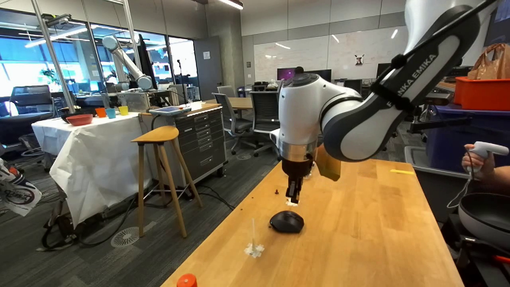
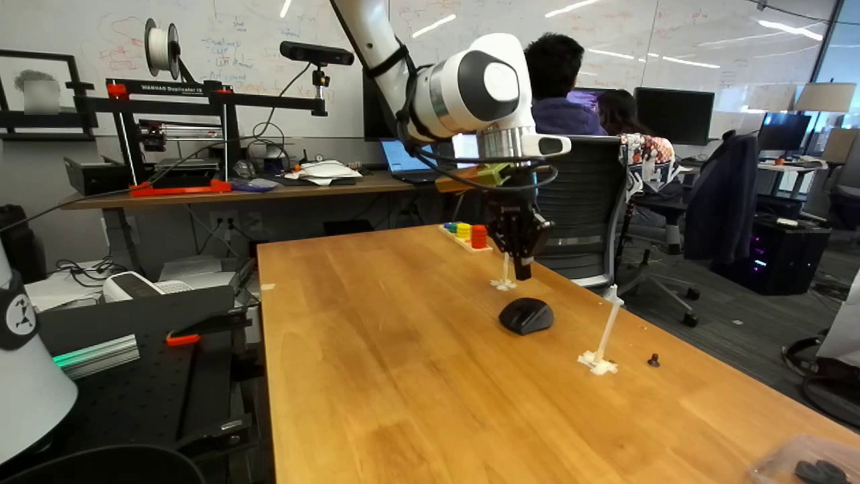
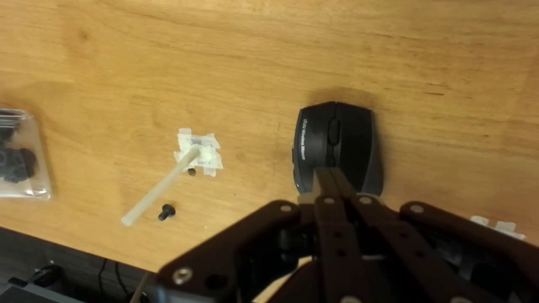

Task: Slightly move the black object on the table

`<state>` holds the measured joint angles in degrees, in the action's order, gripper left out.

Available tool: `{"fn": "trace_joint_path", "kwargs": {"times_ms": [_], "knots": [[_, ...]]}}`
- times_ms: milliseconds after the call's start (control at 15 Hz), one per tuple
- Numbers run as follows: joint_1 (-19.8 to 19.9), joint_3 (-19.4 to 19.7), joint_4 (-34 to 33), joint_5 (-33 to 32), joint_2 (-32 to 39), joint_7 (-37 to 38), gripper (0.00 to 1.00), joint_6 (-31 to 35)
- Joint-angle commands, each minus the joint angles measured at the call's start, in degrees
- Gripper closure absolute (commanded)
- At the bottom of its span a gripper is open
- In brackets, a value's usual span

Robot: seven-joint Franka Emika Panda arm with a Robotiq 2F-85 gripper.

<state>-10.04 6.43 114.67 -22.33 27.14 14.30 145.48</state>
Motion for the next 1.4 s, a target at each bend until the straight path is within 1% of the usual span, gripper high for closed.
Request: {"fn": "trace_joint_path", "kwargs": {"times_ms": [0,133,267,467,600,800,867,933,1000,1067,1333], "knots": [[2.08,-2.69,5.05,4.23,-9.33,-5.03,0.97,-4.02],[3.1,-3.69,6.13,6.31,-12.88,-7.96,0.97,-8.3],[5.02,-5.33,6.76,11.2,-16.41,-12.58,0.99,-13.58],[6.94,-6.21,6.42,17.39,-20.87,-17.79,0.97,-22.43],[7.65,-5.88,5.95,18.65,-23.47,-19.4,0.96,-27.27],[8.48,-5.47,5.47,19.58,-26.81,-20.98,0.98,-31.79],[8.64,-5.44,5.24,19.58,-27.58,-21.31,0.96,-32.97],[8.73,-5.44,5.09,19.35,-28.31,-21.76,0.9,-34.05],[8.84,-5.4,4.91,19.41,-28.99,-21.95,0.71,-35.12],[8.89,-5.37,4.91,19.07,-29.57,-21.84,0.64,-35.54],[8.91,-5.31,4.61,18.63,-31.28,-21.98,0.33,-37.15]]}}
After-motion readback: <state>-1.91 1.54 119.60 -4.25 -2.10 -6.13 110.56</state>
